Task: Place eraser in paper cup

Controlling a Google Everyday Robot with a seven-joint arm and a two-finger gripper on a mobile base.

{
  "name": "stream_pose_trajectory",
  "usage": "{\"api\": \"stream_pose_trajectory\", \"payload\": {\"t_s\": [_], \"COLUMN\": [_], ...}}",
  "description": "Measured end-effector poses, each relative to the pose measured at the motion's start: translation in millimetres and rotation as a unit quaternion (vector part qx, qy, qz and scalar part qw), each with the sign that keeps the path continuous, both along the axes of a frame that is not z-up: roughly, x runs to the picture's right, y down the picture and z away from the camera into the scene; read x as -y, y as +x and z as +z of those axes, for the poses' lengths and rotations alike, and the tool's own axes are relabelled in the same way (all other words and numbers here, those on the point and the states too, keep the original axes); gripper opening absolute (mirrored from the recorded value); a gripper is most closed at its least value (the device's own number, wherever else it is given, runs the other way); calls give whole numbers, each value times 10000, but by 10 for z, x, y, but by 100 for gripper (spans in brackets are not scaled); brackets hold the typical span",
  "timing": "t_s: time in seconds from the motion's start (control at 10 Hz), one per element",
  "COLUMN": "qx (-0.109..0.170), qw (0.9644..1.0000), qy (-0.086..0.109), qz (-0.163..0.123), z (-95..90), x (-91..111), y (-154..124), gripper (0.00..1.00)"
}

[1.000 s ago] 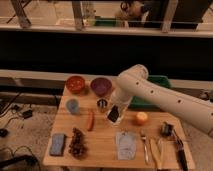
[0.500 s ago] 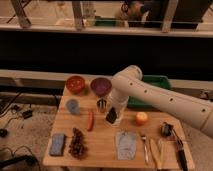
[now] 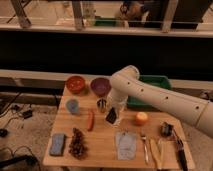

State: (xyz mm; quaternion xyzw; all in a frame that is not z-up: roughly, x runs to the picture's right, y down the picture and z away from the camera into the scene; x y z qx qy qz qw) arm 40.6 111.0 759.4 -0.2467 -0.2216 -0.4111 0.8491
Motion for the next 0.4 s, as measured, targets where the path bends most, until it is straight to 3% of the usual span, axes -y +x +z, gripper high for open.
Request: {"api": "stream_pose_trajectory", "payload": {"t_s": [0.4], "qx": [-127], "qw": [9999], "qy": [-50], "qz": [-54], "z": [57], "x": [-2], "y": [65], "gripper": [6]}}
